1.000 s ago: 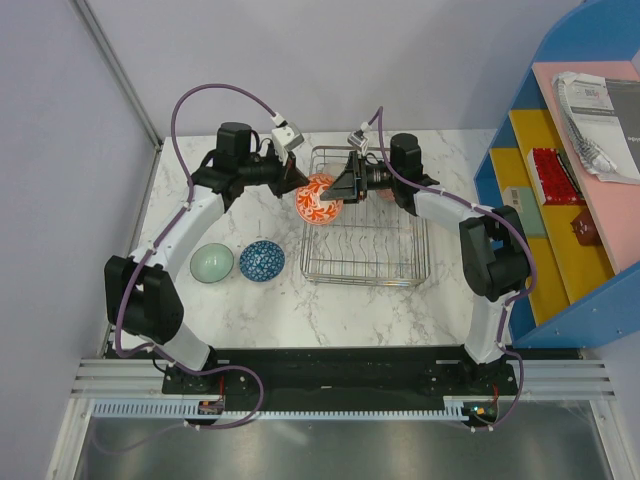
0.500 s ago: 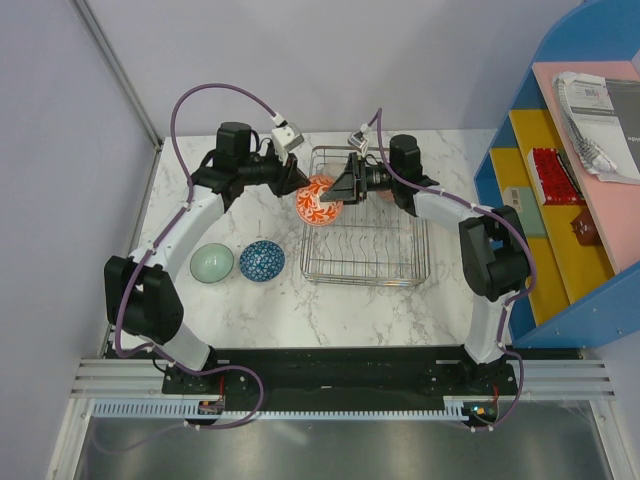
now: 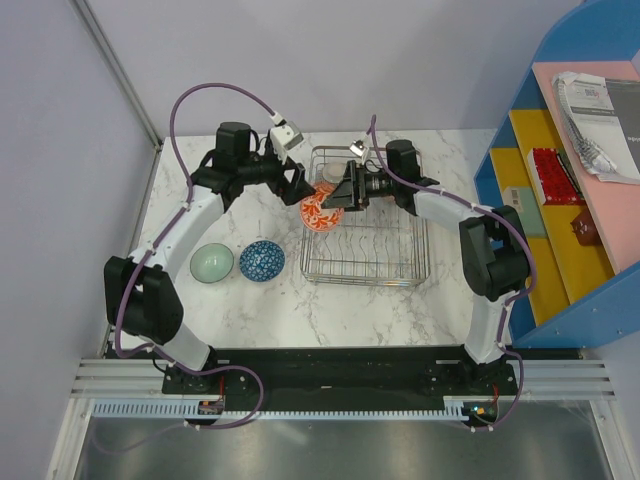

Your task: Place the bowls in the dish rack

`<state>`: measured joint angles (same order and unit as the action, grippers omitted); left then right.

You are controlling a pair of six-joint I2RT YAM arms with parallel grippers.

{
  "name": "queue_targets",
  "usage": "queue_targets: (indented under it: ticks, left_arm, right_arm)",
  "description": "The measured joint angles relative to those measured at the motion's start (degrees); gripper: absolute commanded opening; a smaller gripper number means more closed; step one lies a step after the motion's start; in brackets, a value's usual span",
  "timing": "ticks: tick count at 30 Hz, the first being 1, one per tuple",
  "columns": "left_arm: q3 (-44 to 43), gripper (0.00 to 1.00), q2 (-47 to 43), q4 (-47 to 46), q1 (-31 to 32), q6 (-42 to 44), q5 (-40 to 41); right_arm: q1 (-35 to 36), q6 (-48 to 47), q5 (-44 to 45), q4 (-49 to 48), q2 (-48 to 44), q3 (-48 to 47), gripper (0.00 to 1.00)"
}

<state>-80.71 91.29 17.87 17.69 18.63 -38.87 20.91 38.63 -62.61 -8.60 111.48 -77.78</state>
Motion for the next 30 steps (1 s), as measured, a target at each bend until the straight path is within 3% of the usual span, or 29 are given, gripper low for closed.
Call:
queue_targets:
  ticks: [5,16,23,30]
  left_arm:
    - [1.70,1.00,-2.84,0.35,-2.27,-1.27,1.84]
    - [15.54,1.00,-18.91,3.67,-15.15,-1.70,6.86]
    - [22.56,1.00,-25.18,9.01,-23.02,-1.68,8.50]
    - [28.68,1.00,-30.91,11.13,-26.49,-1.68,9.42]
  right_arm:
    - [-1.53,-7.15,6.01,9.75,-0.09,-2.97,0.00]
    - [-3.02,-29.57,34.25,34.12,-2.03,-16.50,0.00]
    - [-1.46,-42.93,51.08,42.40,-2.01,-22.38,0.00]
    - [4.13,-53.02,66.14,46.29,-1.29,-23.63,0.00]
